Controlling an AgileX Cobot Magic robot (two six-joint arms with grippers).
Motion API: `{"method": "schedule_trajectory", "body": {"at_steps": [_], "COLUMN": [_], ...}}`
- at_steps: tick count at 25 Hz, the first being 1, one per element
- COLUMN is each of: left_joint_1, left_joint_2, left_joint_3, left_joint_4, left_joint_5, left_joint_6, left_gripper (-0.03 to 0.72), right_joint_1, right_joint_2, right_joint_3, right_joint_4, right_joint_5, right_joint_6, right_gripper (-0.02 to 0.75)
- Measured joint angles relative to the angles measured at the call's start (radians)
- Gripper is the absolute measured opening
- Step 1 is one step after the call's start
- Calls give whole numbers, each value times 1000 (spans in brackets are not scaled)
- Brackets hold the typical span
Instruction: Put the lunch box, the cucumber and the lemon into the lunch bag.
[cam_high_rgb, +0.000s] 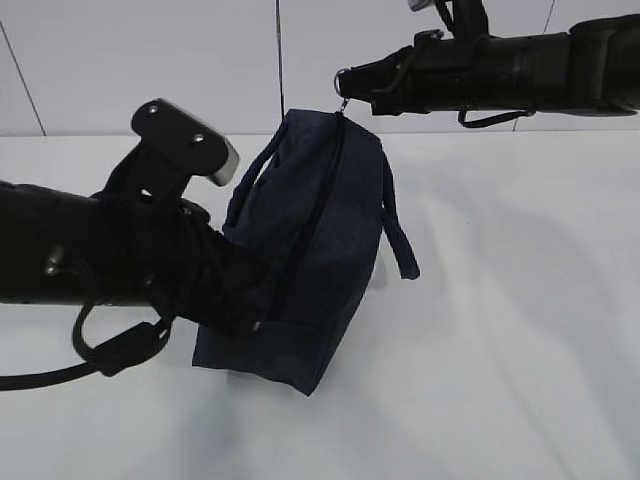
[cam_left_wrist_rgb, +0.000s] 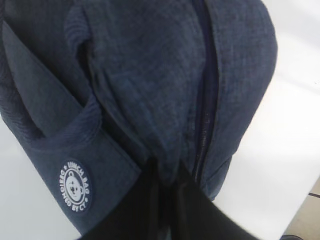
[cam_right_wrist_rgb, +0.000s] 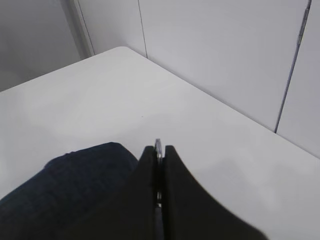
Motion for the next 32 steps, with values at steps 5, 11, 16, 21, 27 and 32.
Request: {"method": "schedule_trajectory", "body": {"at_steps": [5,11,16,21,27,32], "left_joint_1": [0,0,0,0,6,64], "left_joint_2": [-60,-84,-84,-89,-93,-131], "left_joint_3": [45,53,53,55,-17,-183], "left_joint_4": [0,0,-6,-11,-12,-12], "left_joint_5": [14,41,47,88,345,515], "left_joint_6": [0,0,0,0,-1,-37], "left_gripper": [-4,-4,8,206,361,370], "right_joint_1": [6,6,6,3,1,1], "right_joint_2": [64,83,83,83,83,83], "right_joint_3": [-60,-75,-76,-77,-80,-80], "right_joint_4": [-2,-4,-4,2,7,7], "right_joint_5": [19,50,84,111,124,137], "right_joint_6": [4,26,48,55,68,76], "right_gripper": [7,7,7,7,7,7]}}
